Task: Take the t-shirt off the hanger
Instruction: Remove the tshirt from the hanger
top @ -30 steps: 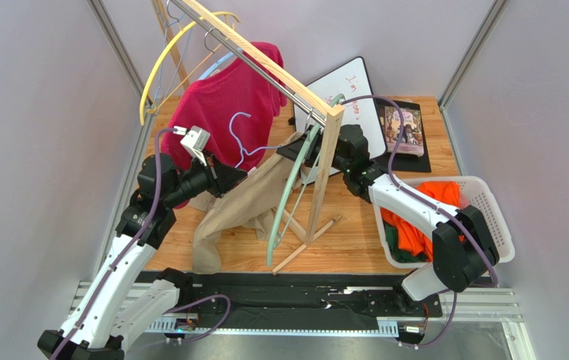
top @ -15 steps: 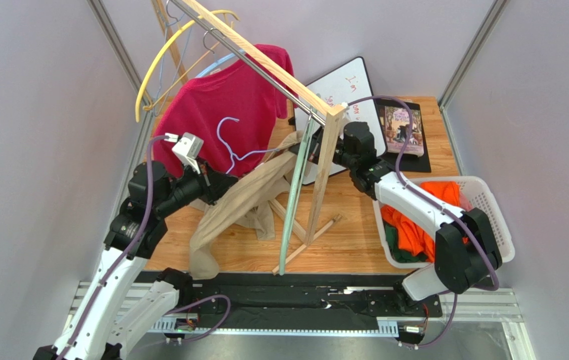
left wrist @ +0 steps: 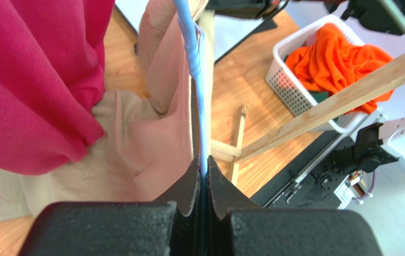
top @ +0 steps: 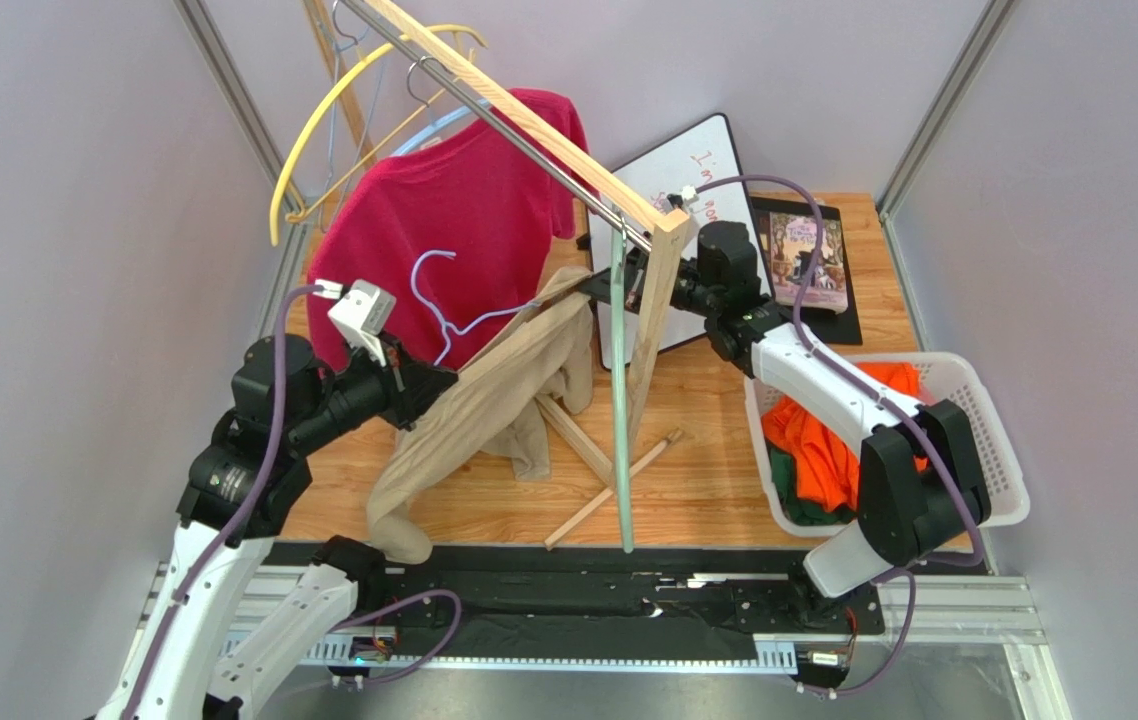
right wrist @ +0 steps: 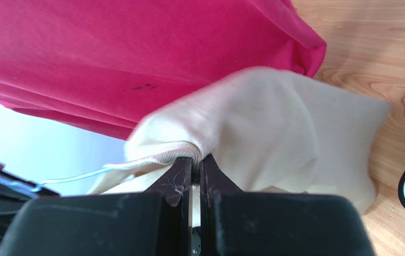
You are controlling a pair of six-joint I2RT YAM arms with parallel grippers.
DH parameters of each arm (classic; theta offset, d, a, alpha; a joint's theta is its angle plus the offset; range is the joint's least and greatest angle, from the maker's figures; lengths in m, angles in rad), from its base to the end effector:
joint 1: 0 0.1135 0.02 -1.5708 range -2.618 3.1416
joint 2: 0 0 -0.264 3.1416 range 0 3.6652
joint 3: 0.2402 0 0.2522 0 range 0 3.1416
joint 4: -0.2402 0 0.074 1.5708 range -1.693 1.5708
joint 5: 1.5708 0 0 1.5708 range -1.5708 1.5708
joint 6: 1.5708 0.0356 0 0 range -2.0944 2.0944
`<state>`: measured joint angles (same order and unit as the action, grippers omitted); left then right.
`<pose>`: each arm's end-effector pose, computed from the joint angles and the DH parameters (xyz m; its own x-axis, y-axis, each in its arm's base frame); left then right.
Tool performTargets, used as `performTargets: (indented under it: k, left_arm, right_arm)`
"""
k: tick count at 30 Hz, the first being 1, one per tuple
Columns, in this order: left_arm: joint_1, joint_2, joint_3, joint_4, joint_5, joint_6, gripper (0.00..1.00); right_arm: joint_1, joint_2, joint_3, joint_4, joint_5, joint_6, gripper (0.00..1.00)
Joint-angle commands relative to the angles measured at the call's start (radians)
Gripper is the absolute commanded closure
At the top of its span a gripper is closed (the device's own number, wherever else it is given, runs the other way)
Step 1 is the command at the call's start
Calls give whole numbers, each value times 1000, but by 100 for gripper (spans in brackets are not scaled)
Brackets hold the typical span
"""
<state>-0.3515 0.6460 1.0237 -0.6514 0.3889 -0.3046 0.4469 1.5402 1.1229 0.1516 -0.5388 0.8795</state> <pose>0.1059 -0.0532 0.3896 -0.4404 -0.1341 -0.8877 0.5548 0.7368 -0.3865 0.3177 0.1725 0.3055 -0.7807 0.3591 -0.5114 -0.3387 0.4445 0.8293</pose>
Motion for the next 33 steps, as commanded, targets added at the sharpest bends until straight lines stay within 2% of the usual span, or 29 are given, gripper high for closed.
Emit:
performTargets:
  k: [1, 4, 9, 16, 22, 26, 29, 33]
  left_arm:
    - [3, 43, 52, -37, 16, 30, 100]
    - [3, 96, 70, -62, 39, 51, 100]
    - [3, 41, 41, 21, 154, 51, 100]
    - [3, 40, 87, -86, 212, 120, 100]
    - [3, 76, 104, -119, 252, 139, 100]
    - [3, 116, 122, -142, 156, 134, 100]
    - [2, 138, 125, -140, 122, 139, 100]
    - [3, 156, 136, -132, 137, 147, 100]
  right_arm:
    - [-33, -31, 20, 118, -24, 10, 100]
    - [-34, -45, 11, 134, -17, 35, 100]
    - [-36, 11, 92, -27, 66, 22, 100]
    - [-36, 121, 230, -144, 63, 22, 100]
    - [-36, 135, 262, -144, 37, -9, 100]
    - [-14, 69, 227, -136, 23, -60, 99]
    - [-13, -6, 137, -69, 10, -42, 95]
    - [-8, -43, 115, -32, -4, -19, 96]
